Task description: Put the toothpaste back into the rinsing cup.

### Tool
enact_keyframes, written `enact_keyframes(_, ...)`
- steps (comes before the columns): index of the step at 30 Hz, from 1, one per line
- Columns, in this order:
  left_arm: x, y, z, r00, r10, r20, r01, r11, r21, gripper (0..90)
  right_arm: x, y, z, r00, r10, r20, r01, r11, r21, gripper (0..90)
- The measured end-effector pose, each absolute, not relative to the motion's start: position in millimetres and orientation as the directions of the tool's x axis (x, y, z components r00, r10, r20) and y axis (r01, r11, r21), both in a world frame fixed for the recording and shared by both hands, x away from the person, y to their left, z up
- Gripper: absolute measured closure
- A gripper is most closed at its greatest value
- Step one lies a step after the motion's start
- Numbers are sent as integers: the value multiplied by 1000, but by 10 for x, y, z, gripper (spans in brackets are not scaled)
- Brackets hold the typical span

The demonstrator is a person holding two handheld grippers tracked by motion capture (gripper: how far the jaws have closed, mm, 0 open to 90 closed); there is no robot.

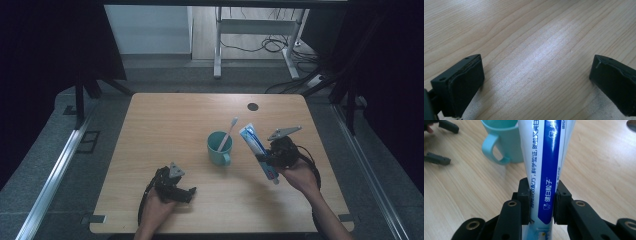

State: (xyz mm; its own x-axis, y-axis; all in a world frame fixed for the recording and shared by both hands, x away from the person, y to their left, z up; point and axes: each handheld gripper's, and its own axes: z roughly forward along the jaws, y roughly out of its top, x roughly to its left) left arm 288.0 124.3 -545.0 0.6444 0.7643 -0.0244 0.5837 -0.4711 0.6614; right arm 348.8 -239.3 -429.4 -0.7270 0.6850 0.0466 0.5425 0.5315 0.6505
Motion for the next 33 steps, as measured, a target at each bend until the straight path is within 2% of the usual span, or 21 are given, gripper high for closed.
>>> enact_keyframes(14,2882,1245,-5449,646,763,-22,582,-474,661,0,3472,-2284,-4216,-746,666,22,465,497,733,720)
enact_keyframes(33,2882,1246,-5449,646,763,-23,582,-474,661,0,3550,-2065,-4100,-763,645,38,418,447,791,721)
